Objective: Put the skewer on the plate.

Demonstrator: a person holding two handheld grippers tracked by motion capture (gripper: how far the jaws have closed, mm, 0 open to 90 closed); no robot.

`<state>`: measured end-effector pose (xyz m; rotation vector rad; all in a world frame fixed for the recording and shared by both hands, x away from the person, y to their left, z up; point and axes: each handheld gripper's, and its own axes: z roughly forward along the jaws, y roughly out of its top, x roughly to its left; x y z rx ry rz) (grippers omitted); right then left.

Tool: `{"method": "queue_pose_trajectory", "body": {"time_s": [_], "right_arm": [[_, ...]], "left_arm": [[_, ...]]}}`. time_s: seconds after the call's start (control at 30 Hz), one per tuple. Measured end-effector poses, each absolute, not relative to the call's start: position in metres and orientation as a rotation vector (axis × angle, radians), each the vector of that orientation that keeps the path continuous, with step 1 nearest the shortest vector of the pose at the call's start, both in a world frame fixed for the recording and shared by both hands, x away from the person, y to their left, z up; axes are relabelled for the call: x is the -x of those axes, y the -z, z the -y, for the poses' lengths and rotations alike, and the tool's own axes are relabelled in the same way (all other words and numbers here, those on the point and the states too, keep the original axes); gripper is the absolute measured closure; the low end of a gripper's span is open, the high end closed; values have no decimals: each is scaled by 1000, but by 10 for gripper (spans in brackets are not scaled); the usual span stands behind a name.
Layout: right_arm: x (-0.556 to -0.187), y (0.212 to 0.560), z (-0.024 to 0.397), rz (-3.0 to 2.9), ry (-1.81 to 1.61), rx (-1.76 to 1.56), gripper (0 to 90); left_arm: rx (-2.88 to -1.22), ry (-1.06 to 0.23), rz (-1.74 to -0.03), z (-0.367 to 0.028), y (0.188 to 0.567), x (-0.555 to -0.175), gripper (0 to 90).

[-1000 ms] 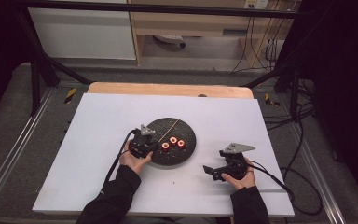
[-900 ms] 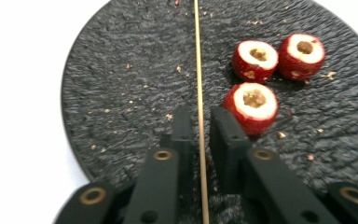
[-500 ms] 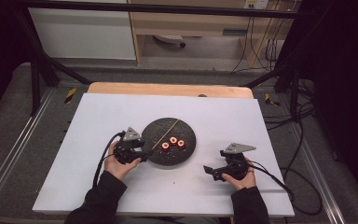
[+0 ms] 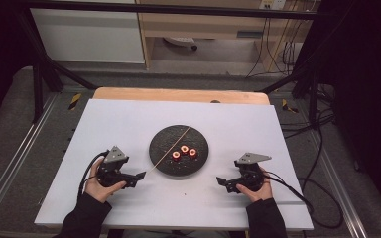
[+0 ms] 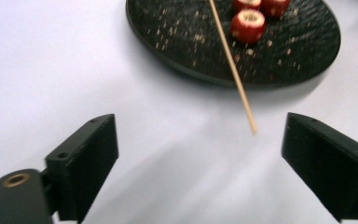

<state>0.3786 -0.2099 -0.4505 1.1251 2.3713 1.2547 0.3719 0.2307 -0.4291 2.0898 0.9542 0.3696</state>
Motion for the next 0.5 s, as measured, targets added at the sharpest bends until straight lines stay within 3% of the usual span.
{"method": "queue_pose_trajectory", "body": {"time_s": [0.5], "right_arm": [[-379, 453, 209, -2393, -1242, -1127, 11]], "left_arm": [[-2078, -399, -970, -262, 444, -358, 52]]}}
